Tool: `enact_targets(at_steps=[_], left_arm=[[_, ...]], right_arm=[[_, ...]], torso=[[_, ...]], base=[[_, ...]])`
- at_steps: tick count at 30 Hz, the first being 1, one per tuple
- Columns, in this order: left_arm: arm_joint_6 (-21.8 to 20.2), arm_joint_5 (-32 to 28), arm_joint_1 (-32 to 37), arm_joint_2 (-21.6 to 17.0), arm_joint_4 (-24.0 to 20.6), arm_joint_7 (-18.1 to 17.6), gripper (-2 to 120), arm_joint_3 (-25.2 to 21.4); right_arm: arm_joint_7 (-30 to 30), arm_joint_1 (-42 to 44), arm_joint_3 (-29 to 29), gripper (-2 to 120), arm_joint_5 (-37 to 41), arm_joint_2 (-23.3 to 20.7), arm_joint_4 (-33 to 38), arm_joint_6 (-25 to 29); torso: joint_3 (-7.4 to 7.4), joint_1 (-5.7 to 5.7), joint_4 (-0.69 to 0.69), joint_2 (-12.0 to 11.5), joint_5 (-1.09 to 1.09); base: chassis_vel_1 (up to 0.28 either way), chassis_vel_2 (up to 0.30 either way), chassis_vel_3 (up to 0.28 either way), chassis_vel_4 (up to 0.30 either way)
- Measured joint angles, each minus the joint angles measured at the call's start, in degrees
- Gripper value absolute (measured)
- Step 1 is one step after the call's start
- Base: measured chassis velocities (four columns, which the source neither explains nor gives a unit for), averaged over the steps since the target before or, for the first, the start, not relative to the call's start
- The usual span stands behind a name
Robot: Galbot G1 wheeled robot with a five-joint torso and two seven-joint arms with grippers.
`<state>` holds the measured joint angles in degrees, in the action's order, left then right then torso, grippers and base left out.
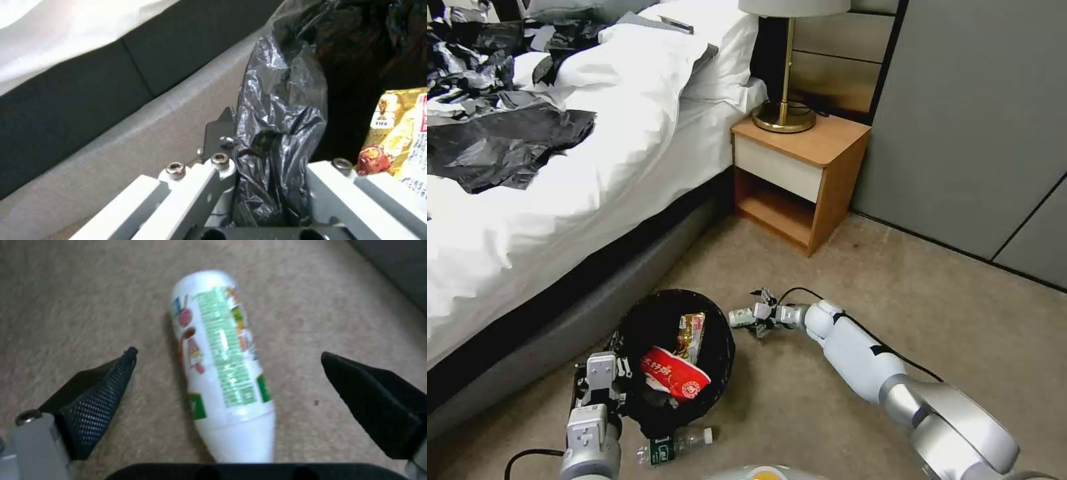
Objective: Pick up the trash bin, then pick up the garbage from the floor and place it into the trash bin.
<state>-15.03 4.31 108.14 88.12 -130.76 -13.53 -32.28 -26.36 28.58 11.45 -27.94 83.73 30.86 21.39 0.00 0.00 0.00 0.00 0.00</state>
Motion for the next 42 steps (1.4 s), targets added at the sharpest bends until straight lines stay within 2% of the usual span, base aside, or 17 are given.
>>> enact_targets(at_steps=[13,23,26,34,42], left_arm=[[0.21,-0.61,0.11,0.24,0.50,-0.06,3,-0.51],[0.21,-0.72,-0.28,0.16,1.47,-0.11,3,-0.43],[0.21,-0.70,-0.27,0.17,1.65,-0.12,3,-0.36],[0.23,-0.44,0.03,0.26,1.71,-0.14,3,0.00],[0.35,-0.43,0.32,0.16,1.40,-0.14,3,-0.07]], right_arm=[[-0.13,-3.67,-1.13,100,-1.09,5.65,-11.44,-0.94],[-4.19,-5.25,-1.16,100,8.23,6.18,-15.32,-5.23],[-4.81,-5.41,-1.15,96,10.02,6.15,-16.04,-5.87],[-5.99,-4.70,-1.19,76,13.62,6.07,-16.64,-7.29],[-6.77,-3.59,-1.23,59,15.86,5.77,-16.45,-7.67]], torso=[[-0.01,0.00,0.00,0.00,-0.01],[-0.01,0.00,0.01,0.00,0.02],[-0.01,0.00,0.01,0.00,0.01],[-0.03,-0.01,-0.05,0.02,-0.04],[-0.03,-0.02,-0.03,0.04,-0.03]], base=[[0.000,0.000,0.000,0.000],[0.000,0.000,0.000,0.000],[0.000,0.000,0.000,0.000],[0.000,0.000,0.000,0.000],[0.000,0.000,0.000,0.000]])
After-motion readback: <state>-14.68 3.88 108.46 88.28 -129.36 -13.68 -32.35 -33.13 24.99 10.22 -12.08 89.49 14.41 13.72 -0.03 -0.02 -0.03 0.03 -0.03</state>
